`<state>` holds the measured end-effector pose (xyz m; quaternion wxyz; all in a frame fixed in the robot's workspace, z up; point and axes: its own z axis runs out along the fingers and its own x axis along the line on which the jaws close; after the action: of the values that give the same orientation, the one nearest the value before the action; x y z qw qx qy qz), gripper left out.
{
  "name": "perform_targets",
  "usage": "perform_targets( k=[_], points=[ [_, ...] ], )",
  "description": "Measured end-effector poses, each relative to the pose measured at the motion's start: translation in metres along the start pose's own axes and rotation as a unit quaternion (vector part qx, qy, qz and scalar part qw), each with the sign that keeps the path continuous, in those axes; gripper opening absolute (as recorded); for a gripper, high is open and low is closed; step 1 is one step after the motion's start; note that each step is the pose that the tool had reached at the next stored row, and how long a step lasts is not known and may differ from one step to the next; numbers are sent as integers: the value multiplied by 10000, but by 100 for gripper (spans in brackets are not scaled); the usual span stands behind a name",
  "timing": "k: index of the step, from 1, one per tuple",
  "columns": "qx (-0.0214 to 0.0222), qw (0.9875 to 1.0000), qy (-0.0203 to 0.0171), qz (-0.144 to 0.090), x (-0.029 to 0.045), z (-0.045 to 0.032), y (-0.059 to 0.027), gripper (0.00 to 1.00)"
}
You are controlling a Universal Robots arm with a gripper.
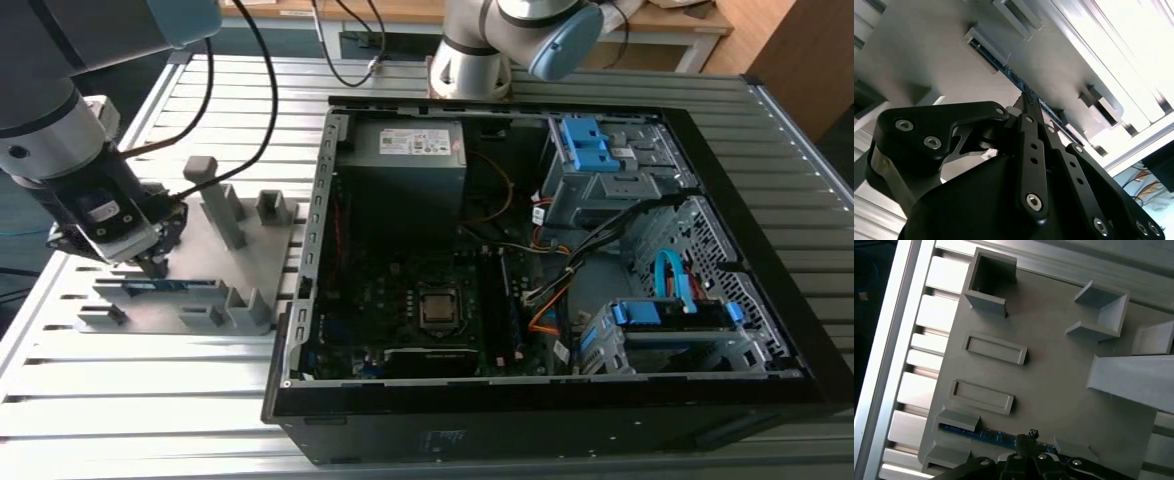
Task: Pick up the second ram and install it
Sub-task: 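Pick up the second ram and move it above second insertion slot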
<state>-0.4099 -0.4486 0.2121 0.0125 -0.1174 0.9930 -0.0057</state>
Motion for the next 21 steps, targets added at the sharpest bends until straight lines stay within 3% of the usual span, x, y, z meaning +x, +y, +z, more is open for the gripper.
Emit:
perform_targets(
  k=[9, 21],
  points=[
    [-13, 9985, -8, -544, 0, 0, 0, 10],
    [-26, 9936, -16, -1129, 0, 0, 0, 10]
  ],
)
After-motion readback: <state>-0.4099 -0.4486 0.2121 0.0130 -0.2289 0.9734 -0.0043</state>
